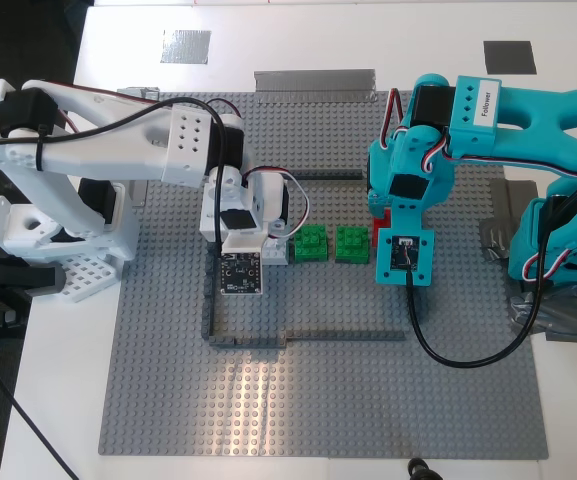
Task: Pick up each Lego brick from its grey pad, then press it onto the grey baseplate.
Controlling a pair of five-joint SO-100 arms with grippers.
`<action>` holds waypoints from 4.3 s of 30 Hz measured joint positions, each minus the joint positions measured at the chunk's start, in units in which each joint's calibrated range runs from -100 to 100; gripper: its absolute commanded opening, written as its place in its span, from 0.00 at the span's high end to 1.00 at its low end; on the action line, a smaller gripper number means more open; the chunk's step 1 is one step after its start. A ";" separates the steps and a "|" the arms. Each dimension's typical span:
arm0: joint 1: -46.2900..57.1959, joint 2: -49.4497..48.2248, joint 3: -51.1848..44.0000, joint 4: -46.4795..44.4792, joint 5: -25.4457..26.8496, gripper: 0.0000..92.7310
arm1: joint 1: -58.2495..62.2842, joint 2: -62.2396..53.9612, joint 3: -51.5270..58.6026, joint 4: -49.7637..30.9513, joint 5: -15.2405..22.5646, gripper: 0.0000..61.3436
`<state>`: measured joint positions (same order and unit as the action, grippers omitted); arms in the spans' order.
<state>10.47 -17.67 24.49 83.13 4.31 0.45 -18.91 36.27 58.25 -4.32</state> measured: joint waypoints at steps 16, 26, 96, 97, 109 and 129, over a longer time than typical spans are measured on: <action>-0.30 0.00 0.10 1.30 -0.84 1.00 | -0.36 0.35 0.00 -1.61 0.00 0.84; -2.52 0.00 0.78 0.09 -1.93 1.00 | -1.18 0.35 0.00 -1.61 0.39 0.69; -2.29 0.00 11.61 -9.57 -2.87 0.93 | -50.00 -5.70 -31.33 26.95 -1.56 1.00; -2.29 0.00 11.61 -9.57 -2.87 0.93 | -51.64 -4.06 -32.79 27.67 -1.95 1.00; -2.29 0.00 11.61 -8.96 -2.87 0.86 | -59.91 6.56 -38.10 19.79 -2.88 1.00; -2.15 0.00 2.44 0.09 -2.09 0.87 | -64.91 6.56 -35.11 16.65 -3.23 1.00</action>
<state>8.32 -17.67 26.93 83.22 2.22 -64.45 -12.35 1.16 74.90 -7.55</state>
